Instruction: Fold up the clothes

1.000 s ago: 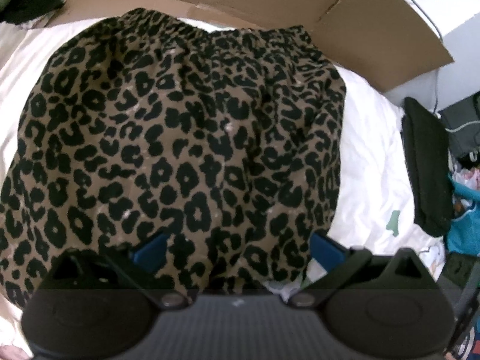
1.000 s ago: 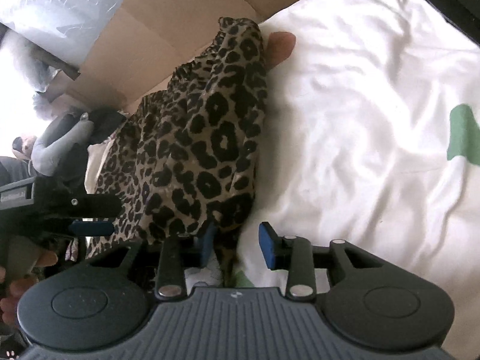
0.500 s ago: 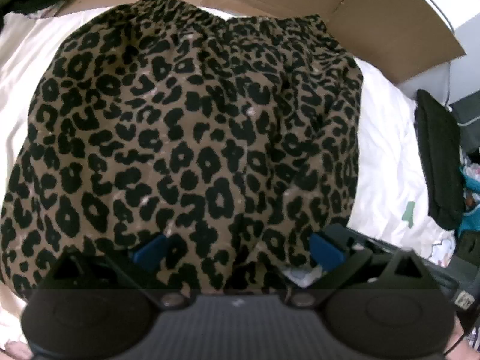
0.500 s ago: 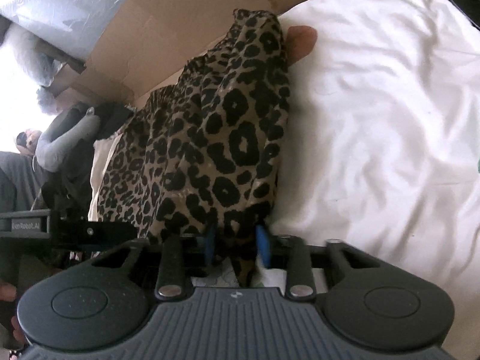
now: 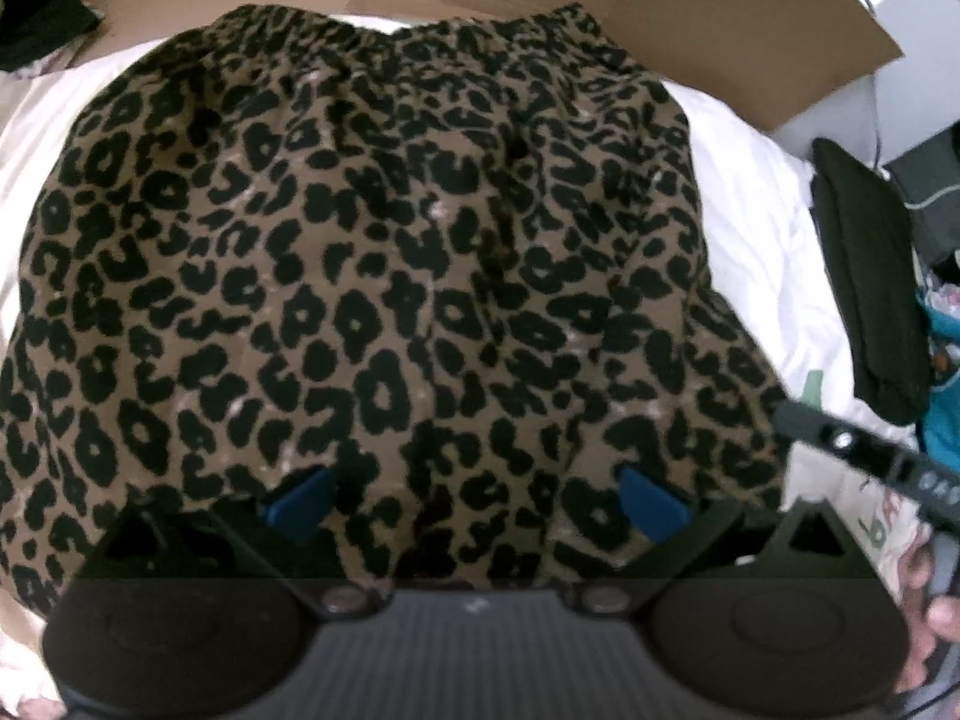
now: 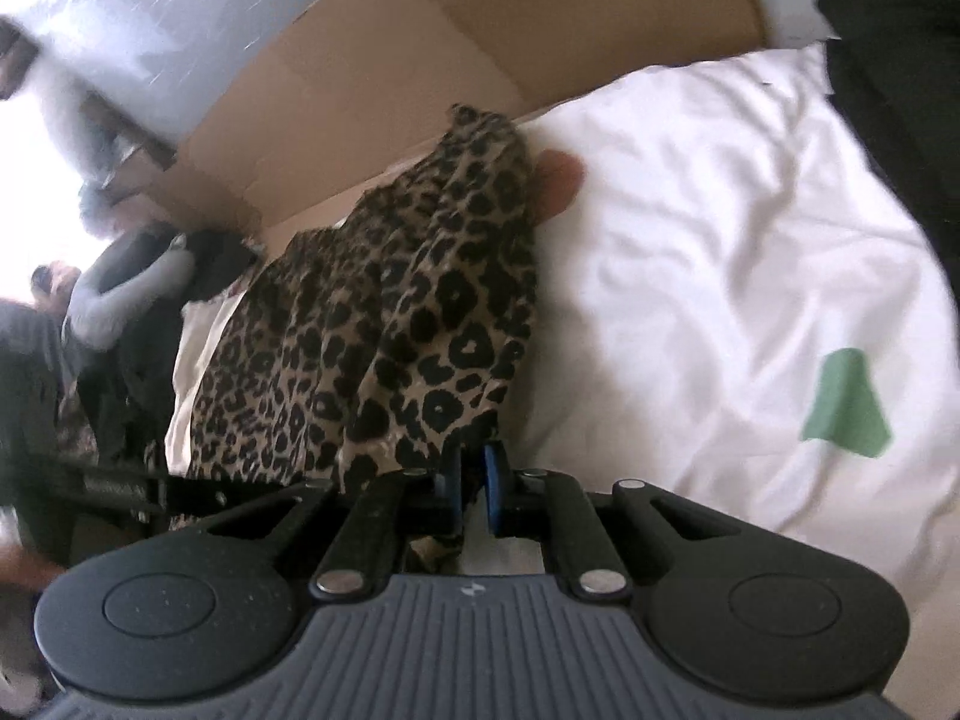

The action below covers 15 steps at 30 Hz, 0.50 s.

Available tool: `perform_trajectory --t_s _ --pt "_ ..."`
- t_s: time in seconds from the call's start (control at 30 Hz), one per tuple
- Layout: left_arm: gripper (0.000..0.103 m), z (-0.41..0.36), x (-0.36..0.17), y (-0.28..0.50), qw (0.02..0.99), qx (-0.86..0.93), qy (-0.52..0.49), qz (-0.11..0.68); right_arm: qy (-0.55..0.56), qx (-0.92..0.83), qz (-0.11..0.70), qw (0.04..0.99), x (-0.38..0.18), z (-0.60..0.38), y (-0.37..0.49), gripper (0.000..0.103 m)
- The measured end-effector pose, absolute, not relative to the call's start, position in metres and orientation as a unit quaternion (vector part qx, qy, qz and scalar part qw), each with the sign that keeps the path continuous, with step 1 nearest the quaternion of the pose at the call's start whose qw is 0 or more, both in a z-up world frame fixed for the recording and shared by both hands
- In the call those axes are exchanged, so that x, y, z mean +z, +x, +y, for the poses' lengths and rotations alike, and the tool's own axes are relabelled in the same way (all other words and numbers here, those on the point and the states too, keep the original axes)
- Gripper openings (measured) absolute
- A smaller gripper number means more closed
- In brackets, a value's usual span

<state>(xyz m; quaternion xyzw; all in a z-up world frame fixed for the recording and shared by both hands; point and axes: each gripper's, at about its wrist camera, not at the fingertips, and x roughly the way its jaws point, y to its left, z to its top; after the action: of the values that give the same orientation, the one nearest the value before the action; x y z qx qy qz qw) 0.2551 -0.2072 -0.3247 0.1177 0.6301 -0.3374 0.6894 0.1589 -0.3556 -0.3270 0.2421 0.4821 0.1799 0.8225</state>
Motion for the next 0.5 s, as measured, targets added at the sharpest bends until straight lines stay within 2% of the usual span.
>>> perform_trajectory --t_s 0.5 --pt "0.102 -0.214 -0.333 0.250 0.687 -0.353 0.146 0.618 0.232 0.102 0.469 0.846 -0.304 -0.409 0.165 0.002"
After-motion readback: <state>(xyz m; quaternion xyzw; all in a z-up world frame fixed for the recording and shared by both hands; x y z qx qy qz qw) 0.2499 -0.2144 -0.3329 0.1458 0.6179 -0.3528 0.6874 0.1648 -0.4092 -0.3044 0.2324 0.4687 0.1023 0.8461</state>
